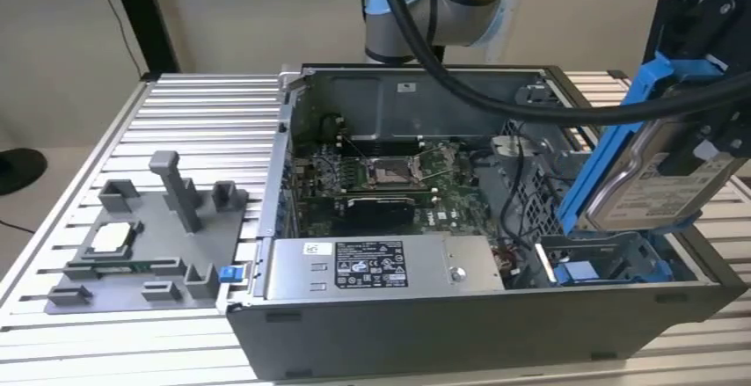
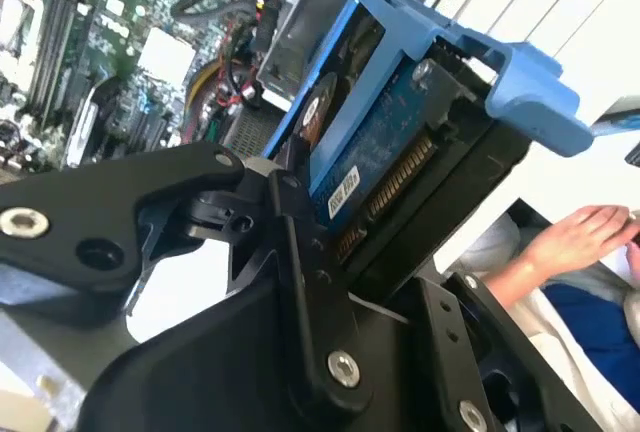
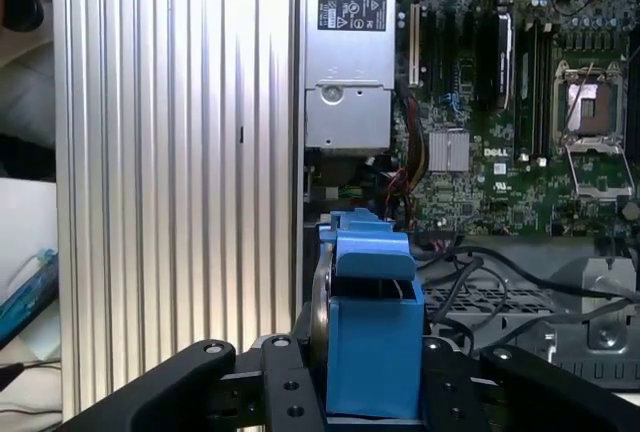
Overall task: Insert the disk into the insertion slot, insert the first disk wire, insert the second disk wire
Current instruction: 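Insert the disk into the insertion slot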
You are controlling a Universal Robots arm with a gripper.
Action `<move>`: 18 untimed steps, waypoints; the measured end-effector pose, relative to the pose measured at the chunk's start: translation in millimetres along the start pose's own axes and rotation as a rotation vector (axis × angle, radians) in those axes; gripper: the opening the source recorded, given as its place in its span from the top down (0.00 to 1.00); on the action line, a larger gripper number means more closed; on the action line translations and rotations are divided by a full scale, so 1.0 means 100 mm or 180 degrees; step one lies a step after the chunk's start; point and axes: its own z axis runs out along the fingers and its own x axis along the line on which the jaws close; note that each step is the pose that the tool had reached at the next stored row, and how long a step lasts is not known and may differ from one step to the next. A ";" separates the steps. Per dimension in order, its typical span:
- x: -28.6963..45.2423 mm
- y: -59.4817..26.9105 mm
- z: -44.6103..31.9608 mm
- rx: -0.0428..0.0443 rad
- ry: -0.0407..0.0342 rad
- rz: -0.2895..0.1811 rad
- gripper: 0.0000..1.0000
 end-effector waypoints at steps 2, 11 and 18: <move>-0.001 -0.002 0.035 0.0000 0.0000 0.0000 1.00; -0.001 -0.042 0.200 0.0000 -0.0001 0.0000 1.00; -0.004 -0.150 0.321 0.0000 0.0000 0.0012 1.00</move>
